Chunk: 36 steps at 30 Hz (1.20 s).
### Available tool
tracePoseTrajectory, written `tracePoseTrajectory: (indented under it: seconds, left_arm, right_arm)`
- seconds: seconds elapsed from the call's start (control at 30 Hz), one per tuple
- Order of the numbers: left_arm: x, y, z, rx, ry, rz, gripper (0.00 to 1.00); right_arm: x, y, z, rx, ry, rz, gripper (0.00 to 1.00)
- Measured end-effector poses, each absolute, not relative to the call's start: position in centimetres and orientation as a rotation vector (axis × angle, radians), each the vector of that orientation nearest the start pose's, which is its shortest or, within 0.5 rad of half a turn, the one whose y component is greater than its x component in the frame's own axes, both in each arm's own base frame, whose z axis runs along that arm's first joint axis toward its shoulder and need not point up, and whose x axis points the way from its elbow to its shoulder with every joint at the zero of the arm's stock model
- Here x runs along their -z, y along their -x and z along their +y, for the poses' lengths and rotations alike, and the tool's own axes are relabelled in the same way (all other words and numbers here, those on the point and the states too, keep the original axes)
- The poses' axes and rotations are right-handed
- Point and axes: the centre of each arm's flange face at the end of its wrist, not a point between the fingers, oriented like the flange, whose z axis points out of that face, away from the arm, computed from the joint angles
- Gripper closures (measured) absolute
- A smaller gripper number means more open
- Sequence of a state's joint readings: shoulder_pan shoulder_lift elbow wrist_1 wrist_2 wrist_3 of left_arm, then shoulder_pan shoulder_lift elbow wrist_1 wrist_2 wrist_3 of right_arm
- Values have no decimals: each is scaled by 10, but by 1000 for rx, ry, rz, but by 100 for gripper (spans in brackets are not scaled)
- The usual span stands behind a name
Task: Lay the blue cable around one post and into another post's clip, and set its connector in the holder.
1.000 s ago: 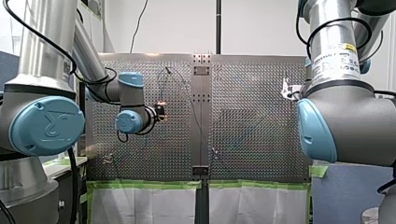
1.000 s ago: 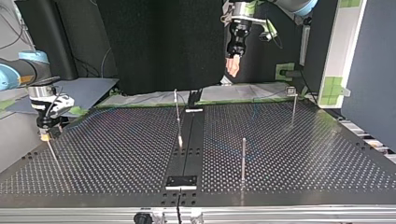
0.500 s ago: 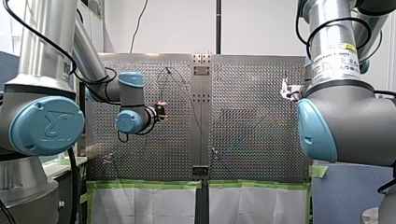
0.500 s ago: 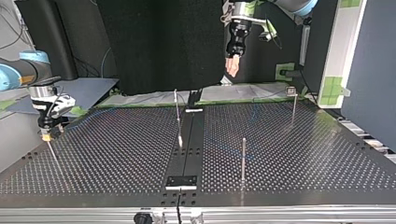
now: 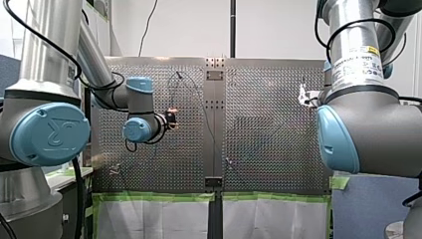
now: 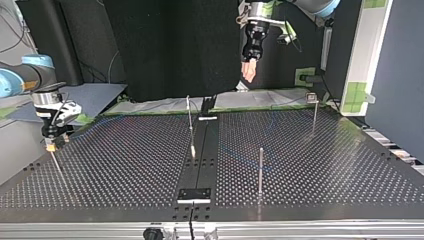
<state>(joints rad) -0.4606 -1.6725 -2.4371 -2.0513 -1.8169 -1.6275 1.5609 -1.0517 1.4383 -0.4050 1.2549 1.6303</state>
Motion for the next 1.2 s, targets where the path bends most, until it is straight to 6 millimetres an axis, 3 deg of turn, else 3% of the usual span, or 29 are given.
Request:
tracePoseTrajectory:
  seconds: [1.2]
  left_arm:
    - [-175,-287,-263,245,-88,1456,0]
  right_arm:
    - [-285,-180,-666,-1489,-1440,-1045,0]
